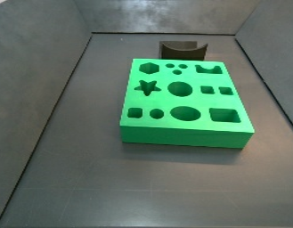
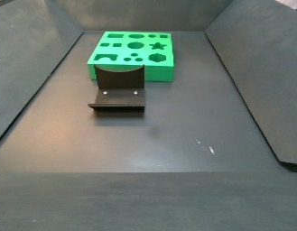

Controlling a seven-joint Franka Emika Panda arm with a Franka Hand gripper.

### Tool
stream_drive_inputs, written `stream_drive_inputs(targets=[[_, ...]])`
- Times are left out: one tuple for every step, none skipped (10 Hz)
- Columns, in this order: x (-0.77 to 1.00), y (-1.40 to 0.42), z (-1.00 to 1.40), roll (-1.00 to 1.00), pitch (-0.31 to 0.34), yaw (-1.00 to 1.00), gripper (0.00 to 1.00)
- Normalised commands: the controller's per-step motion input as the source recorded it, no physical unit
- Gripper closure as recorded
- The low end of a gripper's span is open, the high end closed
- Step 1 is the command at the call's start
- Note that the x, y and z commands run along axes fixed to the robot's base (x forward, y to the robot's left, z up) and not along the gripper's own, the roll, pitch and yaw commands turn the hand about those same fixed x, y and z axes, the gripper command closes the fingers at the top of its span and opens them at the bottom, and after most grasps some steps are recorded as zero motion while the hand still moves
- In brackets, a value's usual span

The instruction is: Insert the star object.

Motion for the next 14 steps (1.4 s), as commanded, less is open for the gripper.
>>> stream_drive_inputs(targets=[[0.09,0.29,-0.82,0.18,-0.054,0.60,1.00],[0.15,0.25,-0.83,0.11,-0.053,0.59,1.00],[0.20,0.17,-0.91,0.06,-0.047,0.56,1.00],[0.27,0.17,-0.92,0.01,-0.034,0.54,1.00],[0.24,0.15,-0.92,0.01,-0.034,0.57,1.00],[0.34,0.13,-1.00,0.00,-0.016,0.48,1.00],[0.43,0.09,-1.00,0.00,0.000,0.39,1.00],[0.40,0.07,-1.00,0.00,0.000,0.37,1.00],[0.39,0.11,-1.00,0.00,-0.003,0.37,1.00],[0.19,0.05,-1.00,0.04,0.000,0.37,1.00],[0.00,0.00,-0.29,-0.06,-0.070,0.19,1.00],[-0.12,0.00,-0.23,0.00,-0.121,0.11,1.00],[-0.49,0.00,-0.52,0.33,-0.009,0.00,1.00],[-0.52,0.00,-0.52,0.33,0.000,0.00,1.00]])
